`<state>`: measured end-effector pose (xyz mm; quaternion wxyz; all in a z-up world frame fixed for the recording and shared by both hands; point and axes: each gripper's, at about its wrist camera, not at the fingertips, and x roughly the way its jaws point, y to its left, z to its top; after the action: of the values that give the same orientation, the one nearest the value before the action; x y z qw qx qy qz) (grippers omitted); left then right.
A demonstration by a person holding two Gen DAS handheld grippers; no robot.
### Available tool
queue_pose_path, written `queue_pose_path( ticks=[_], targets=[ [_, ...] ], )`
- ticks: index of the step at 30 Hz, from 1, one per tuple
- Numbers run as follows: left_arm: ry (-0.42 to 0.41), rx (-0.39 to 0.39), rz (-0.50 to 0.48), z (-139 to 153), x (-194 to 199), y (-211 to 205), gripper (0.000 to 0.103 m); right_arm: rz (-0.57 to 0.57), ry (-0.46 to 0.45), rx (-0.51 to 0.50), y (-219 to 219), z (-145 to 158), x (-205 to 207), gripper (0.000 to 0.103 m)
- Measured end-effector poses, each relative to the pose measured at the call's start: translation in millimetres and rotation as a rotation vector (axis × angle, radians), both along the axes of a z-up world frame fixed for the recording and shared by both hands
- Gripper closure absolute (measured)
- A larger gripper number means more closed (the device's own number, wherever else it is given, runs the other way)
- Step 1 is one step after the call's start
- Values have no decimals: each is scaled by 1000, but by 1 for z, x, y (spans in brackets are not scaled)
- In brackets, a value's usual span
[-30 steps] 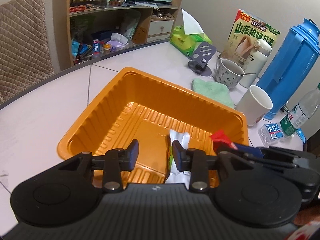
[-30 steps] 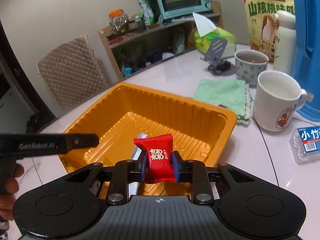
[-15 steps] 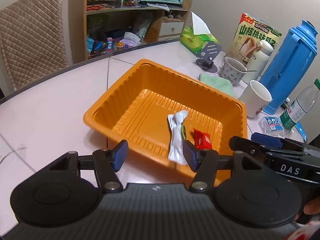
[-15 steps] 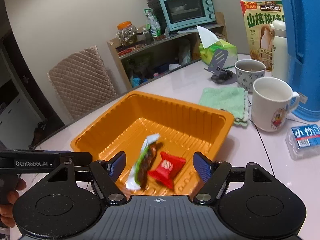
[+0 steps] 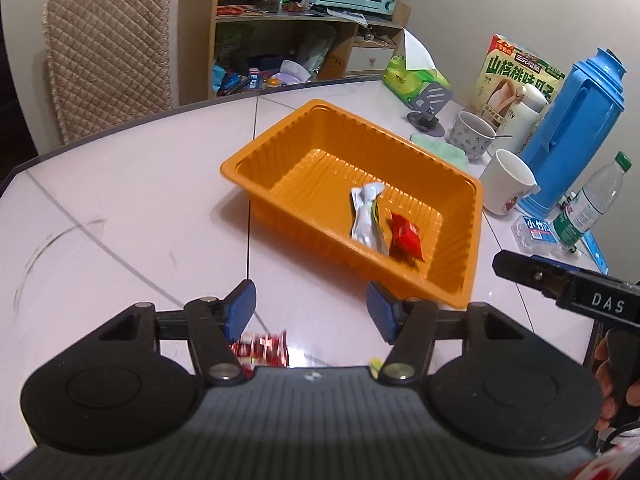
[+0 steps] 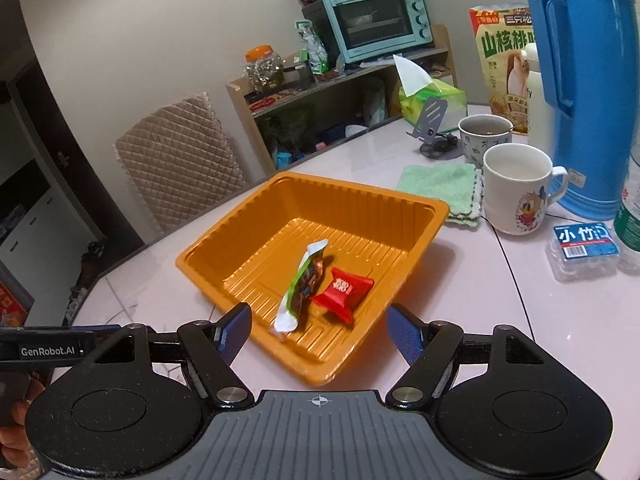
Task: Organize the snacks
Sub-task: 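Move both tools back toward the remaining snacks on the table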
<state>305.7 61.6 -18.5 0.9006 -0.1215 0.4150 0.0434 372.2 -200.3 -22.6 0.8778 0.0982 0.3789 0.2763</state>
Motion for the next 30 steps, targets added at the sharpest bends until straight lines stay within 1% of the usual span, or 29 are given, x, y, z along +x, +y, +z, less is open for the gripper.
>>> queue_pose_path(
  ticks=[6,15,23,30],
  targets=[
    [-9,-1,23,7,-34,-14,44,25,-6,2,-10,9,-26,29],
    [0,-13,57,9,-81,-35,42,58,15,-2,-21,11,-67,29],
    [18,-27,93,3,-119,-45,38,105,43,-7,-26,7,-95,29],
    [38,-32,121,-3,-144,-45,37,148,63,-23,-25,-1,-110,29]
  ],
)
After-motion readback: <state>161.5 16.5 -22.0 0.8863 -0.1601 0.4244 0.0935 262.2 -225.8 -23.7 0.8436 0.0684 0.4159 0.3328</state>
